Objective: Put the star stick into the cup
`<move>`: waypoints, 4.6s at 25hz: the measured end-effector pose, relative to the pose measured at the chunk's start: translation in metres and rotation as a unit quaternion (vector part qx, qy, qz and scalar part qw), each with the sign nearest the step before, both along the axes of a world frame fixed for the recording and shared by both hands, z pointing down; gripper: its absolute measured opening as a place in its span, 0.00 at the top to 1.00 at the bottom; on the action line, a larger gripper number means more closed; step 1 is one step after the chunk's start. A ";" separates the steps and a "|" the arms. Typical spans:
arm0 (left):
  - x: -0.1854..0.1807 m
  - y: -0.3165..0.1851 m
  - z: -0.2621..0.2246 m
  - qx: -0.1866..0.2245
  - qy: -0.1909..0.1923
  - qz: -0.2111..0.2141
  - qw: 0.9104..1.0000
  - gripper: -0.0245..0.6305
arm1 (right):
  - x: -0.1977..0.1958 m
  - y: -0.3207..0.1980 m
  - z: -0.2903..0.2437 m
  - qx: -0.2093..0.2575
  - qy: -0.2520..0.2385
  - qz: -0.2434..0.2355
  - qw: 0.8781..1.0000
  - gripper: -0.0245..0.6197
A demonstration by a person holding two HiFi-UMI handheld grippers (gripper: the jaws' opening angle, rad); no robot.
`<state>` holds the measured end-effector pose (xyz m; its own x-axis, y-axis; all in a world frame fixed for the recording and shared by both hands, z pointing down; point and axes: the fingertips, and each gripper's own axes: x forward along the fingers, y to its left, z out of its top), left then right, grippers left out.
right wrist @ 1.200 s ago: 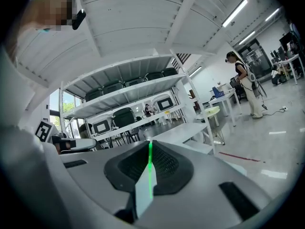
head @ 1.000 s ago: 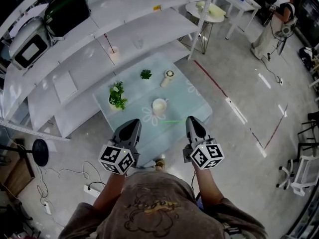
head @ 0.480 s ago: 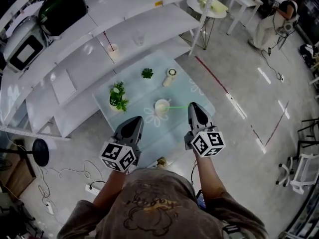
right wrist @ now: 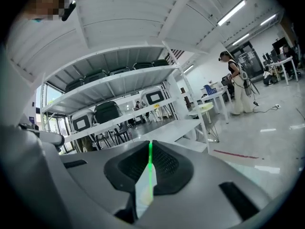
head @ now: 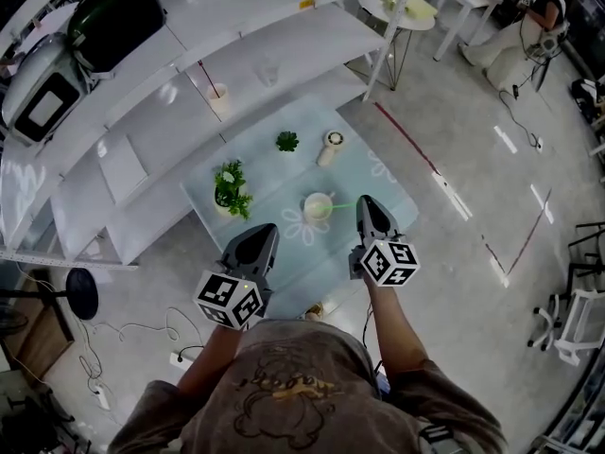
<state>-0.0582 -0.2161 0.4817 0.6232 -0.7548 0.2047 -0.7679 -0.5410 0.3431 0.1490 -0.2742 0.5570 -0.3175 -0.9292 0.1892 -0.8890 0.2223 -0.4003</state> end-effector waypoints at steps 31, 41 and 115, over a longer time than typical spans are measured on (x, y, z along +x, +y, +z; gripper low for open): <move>-0.023 -0.013 0.019 -0.026 0.000 0.007 1.000 0.93 | 0.005 -0.015 0.084 -0.071 -0.019 0.038 0.997 0.87; 0.011 -0.005 0.017 -0.021 0.006 0.052 0.998 0.93 | 0.032 0.000 0.077 -0.074 -0.005 0.044 0.996 0.82; 0.037 0.008 -0.011 0.027 -0.001 0.071 0.997 0.93 | 0.007 0.122 -0.055 0.025 0.064 -0.004 0.998 0.96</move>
<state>-0.0209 -0.2077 0.4709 0.7245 -0.6688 0.1669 -0.6825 -0.6620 0.3098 0.1562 -0.1520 0.5025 -0.3004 -0.9364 0.1815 -0.9305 0.2458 -0.2716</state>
